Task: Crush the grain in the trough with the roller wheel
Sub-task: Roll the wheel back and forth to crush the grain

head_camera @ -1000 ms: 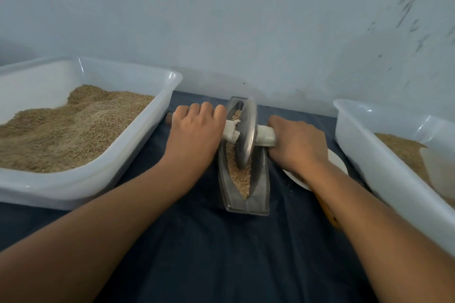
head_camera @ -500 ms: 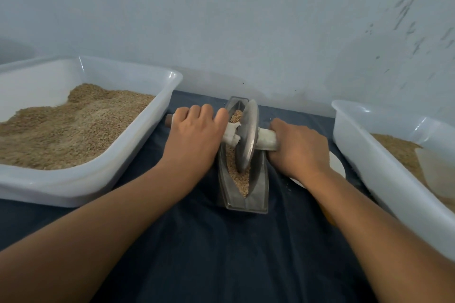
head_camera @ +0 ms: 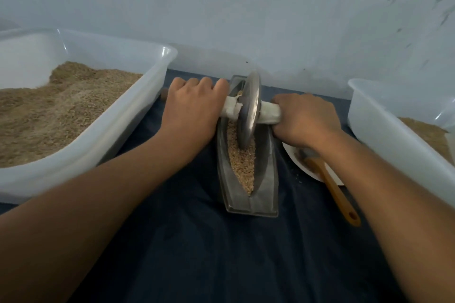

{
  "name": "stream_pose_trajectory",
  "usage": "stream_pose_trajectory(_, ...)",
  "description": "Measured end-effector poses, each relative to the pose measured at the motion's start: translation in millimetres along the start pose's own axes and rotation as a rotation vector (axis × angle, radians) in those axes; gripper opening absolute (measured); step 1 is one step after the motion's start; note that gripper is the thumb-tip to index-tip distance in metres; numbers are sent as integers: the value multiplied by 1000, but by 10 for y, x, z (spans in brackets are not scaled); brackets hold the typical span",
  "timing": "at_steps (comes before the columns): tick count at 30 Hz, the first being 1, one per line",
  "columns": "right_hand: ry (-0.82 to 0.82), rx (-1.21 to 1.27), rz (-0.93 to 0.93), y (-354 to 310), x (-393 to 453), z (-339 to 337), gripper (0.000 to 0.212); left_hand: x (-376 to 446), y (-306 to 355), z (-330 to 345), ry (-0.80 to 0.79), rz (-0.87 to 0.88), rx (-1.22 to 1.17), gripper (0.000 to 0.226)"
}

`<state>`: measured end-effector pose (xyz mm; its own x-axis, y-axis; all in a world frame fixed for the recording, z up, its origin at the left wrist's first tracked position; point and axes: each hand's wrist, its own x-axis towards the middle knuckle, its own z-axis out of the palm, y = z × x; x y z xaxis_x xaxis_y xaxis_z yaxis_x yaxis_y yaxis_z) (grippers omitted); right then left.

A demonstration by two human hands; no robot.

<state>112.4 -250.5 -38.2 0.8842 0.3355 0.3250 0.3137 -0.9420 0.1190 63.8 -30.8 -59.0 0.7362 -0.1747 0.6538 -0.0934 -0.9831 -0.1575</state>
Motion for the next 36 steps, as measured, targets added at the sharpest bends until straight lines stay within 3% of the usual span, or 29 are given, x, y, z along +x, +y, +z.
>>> stream_pose_trajectory(13,-316,137,-46,83,344,-79,15,235,-46,136,-16,6,31,19)
stream_pose_trajectory(17,-346,200,-27,79,356,-95,12,252,-38,117,-22,2,31,17)
stream_pose_trajectory(26,-118,58,-24,19,94,-64,10,42,17,-4,37,-11,27,12)
stream_pose_trajectory(36,141,-9,54,-103,-289,-13,15,-179,73,-180,31,21,59,28)
